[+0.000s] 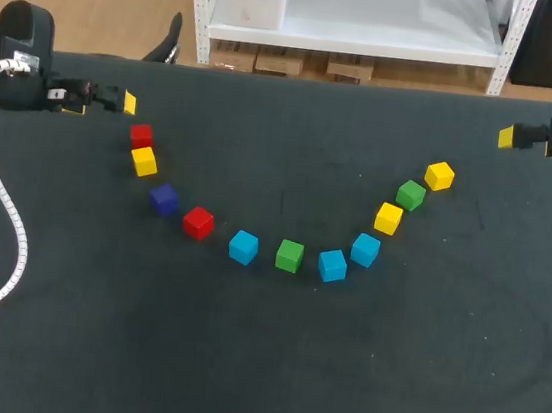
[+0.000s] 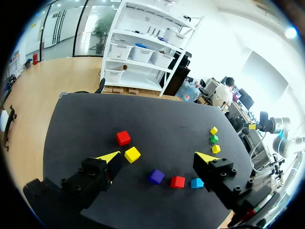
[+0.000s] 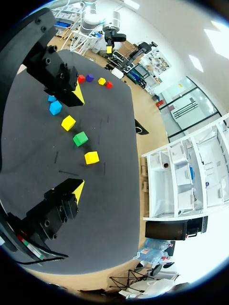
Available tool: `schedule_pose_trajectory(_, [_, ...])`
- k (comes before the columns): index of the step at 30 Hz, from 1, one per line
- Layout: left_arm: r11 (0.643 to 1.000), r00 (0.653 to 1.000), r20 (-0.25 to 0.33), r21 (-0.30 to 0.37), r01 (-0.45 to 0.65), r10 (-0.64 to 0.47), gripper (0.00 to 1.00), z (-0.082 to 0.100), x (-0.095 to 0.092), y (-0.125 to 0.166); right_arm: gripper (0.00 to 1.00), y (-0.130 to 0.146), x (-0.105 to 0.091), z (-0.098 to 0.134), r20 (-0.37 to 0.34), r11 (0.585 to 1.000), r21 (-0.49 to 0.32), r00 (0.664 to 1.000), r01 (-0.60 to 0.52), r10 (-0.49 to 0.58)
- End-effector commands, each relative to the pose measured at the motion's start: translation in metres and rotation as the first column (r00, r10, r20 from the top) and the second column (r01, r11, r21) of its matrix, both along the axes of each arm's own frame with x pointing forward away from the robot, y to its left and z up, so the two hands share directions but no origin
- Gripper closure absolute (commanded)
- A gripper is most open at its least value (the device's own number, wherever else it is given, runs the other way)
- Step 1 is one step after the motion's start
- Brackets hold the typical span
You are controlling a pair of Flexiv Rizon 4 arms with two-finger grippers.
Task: Place the blue cubes, place green cubes on the blue cubes, place the yellow cubes on the green cubes, then place the red cubes on the yellow cubes, and place purple cube on the red cubes.
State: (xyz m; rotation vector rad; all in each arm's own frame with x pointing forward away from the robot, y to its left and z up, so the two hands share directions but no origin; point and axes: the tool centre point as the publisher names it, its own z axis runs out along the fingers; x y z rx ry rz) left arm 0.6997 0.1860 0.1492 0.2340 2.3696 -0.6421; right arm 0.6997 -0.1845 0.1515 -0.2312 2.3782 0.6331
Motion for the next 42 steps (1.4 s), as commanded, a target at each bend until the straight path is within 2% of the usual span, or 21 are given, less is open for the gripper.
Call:
schedule_pose_trajectory(1, [1.0, 1.0, -0.004, 0.005, -0.003, 0.003, 0.0, 0.001, 0.0, -0.001, 0.0, 0.0, 0.0, 0.0, 0.001, 1.0, 0.0, 1.0, 0.001, -0.001])
schedule_pose_trajectory(18, [1.0, 1.0, -0.004, 0.005, -0.003, 0.003, 0.0, 0.001, 0.0, -0.001, 0.0, 0.0, 0.0, 0.0, 0.001, 1.0, 0.0, 1.0, 0.001, -0.001])
schedule_pose_trajectory(19, [0.998, 0.999, 0.029, 0.057, 0.026, -0.028, 0.0, 0.002, 0.0, -0.004, 0.0, 0.0, 0.0, 0.0, 0.001, 1.0, 0.0, 1.0, 0.001, -0.001])
schedule_pose_trajectory(22, [0.967, 0.983, 0.034, 0.186, 0.174, -0.183, 0.0, 0.002, 0.003, -0.01, 0.0, 0.0, 0.0, 0.0, 0.001, 1.0, 0.0, 1.0, 0.001, -0.001])
schedule_pose_trajectory(24, [0.943, 0.965, 0.051, 0.231, 0.239, -0.257, 0.0, 0.002, 0.005, -0.012, 0.0, 0.0, 0.0, 0.0, 0.001, 1.0, 0.0, 1.0, 0.001, -0.001])
schedule_pose_trajectory(26, [0.889, 0.925, 0.072, 0.314, 0.333, -0.372, 0.0, 0.003, 0.007, -0.014, 0.0, 0.0, 0.0, 0.0, 0.001, 1.0, 0.0, 1.0, 0.001, -0.001])
schedule_pose_trajectory(29, [0.803, 0.863, 0.063, 0.403, 0.438, -0.502, 0.0, 0.005, 0.01, -0.017, 0.0, 0.0, 0.0, 0.0, 0.001, 1.0, 0.0, 1.0, 0.001, -0.001])
schedule_pose_trajectory(31, [0.752, 0.822, 0.057, 0.442, 0.488, -0.567, 0.0, 0.007, 0.011, -0.018, 0.0, 0.0, 0.0, 0.0, 0.001, 1.0, 0.0, 1.0, 0.001, -0.001])
schedule_pose_trajectory(33, [0.716, 0.786, 0.066, 0.463, 0.522, -0.615, 0.0, 0.01, 0.012, -0.02, 0.0, 0.0, 0.0, 0.0, 0.001, 1.0, 0.0, 1.0, 0.001, -0.001])
schedule_pose_trajectory(34, [0.682, 0.753, 0.064, 0.478, 0.553, -0.655, 0.0, 0.011, 0.013, -0.022, 0.0, 0.0, 0.0, 0.0, 0.001, 1.0, 0.0, 1.0, 0.001, -0.001])
schedule_pose_trajectory(36, [0.588, 0.671, 0.044, 0.526, 0.614, -0.74, 0.0, 0.011, 0.01, -0.028, 0.0, 0.0, 0.0, 0.0, 0.001, 1.0, 0.0, 1.0, 0.001, -0.001])
schedule_pose_trajectory(39, [0.486, 0.585, 0.012, 0.572, 0.661, -0.811, 0.0, 0.01, 0.009, -0.034, 0.0, 0.0, 0.0, 0.0, 0.001, 1.0, 0.0, 1.0, 0.001, -0.001])
schedule_pose_trajectory(42, [0.486, 0.585, 0.012, 0.572, 0.661, -0.811, 0.0, 0.01, 0.009, -0.034, 0.0, 0.0, 0.0, 0.0, 0.001, 1.0, 0.0, 1.0, 0.001, -0.001])
